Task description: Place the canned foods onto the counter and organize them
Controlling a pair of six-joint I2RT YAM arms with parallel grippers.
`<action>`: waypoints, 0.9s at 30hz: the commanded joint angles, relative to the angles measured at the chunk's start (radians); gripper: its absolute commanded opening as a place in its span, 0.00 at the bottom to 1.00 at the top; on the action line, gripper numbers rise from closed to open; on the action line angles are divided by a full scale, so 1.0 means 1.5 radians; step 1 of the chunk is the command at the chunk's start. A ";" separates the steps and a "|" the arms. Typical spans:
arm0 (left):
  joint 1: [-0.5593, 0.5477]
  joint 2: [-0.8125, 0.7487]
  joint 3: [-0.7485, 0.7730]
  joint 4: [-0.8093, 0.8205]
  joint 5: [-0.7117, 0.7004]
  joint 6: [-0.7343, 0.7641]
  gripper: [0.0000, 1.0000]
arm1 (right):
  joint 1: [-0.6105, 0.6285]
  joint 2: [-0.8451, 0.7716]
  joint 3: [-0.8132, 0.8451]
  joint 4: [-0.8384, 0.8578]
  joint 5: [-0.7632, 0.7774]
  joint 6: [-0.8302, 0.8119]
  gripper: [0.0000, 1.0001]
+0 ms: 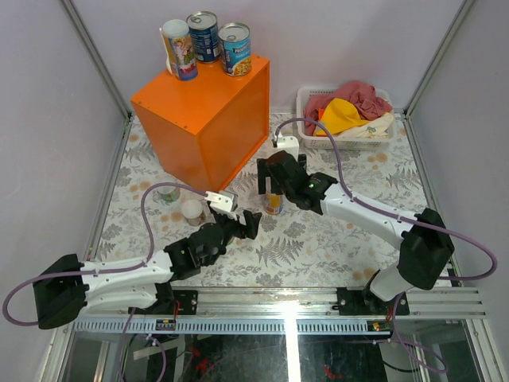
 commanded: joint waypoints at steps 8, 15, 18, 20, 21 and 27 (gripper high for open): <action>-0.009 0.126 -0.017 0.241 0.027 0.090 0.79 | -0.049 -0.086 0.016 -0.011 0.031 0.025 0.96; -0.010 0.251 0.022 0.323 0.029 0.121 0.80 | -0.092 -0.132 -0.004 -0.021 0.018 0.028 0.96; -0.010 0.306 0.039 0.363 0.028 0.128 0.81 | -0.107 -0.146 -0.008 -0.029 0.016 0.022 0.96; -0.008 0.335 0.056 0.379 0.029 0.133 0.81 | -0.115 -0.154 -0.011 -0.032 0.017 0.018 0.96; -0.007 0.350 0.065 0.387 0.030 0.134 0.82 | -0.120 -0.157 -0.010 -0.033 0.016 0.016 0.96; 0.015 0.417 0.114 0.414 0.028 0.126 0.82 | -0.146 -0.172 -0.015 -0.042 -0.005 0.002 0.96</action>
